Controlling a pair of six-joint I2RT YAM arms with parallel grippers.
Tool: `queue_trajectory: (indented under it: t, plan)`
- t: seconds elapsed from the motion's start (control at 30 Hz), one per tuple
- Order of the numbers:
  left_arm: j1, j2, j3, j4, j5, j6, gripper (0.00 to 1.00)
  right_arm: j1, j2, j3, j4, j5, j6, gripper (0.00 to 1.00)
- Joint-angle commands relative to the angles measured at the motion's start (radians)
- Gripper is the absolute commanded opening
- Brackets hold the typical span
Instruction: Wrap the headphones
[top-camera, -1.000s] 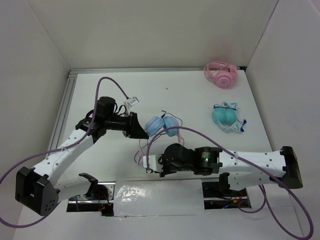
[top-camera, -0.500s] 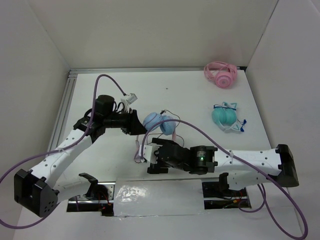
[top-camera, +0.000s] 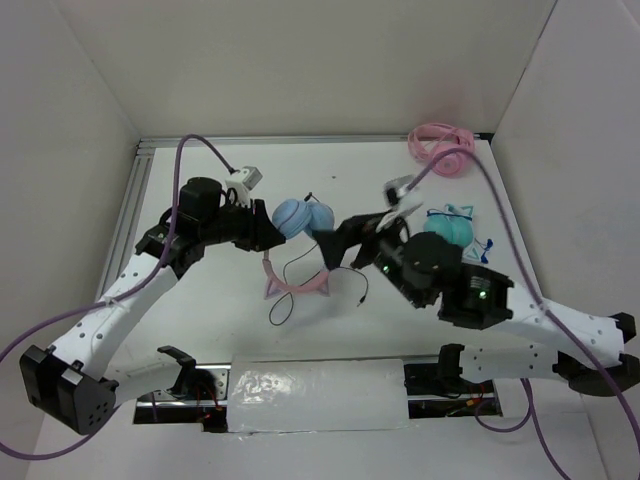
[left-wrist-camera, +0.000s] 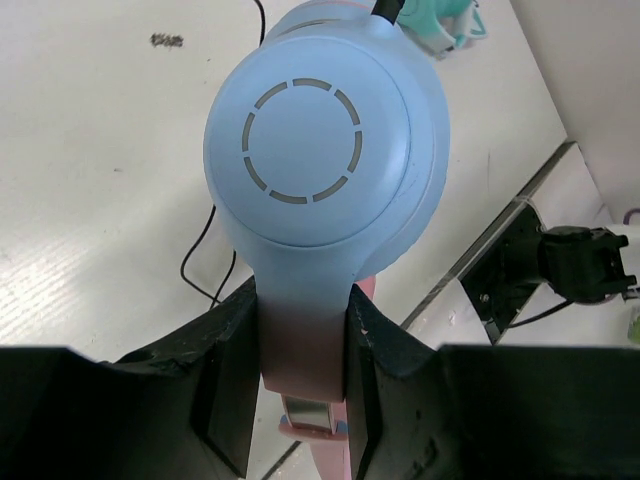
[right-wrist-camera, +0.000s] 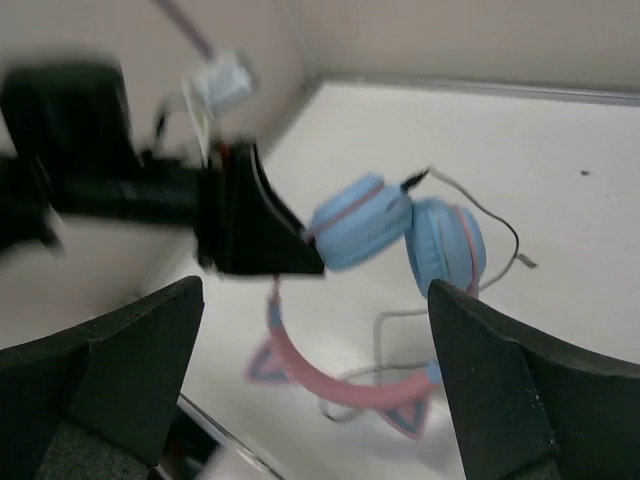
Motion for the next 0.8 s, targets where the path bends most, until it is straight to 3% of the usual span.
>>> queue_trajectory:
  t: [0.0, 0.23, 0.67, 0.77]
  plan:
    - [-0.002, -0.075, 0.006, 0.045, -0.040, -0.065, 0.00, -0.023, 0.009, 0.155, -0.180, 0.162, 0.441, 1.00]
    - [-0.004, -0.161, 0.026, -0.007, -0.094, -0.087, 0.00, -0.019, 0.109, 0.275, -0.309, 0.177, 0.480, 1.00]
    - [-0.005, -0.227, 0.038, -0.015, -0.097, -0.113, 0.00, -0.023, 0.006, 0.132, -0.134, 0.101, 0.348, 1.00]
    - [-0.004, -0.240, 0.035, -0.012, -0.092, -0.107, 0.00, -0.040, 0.028, 0.169, -0.163, 0.084, 0.365, 1.00]
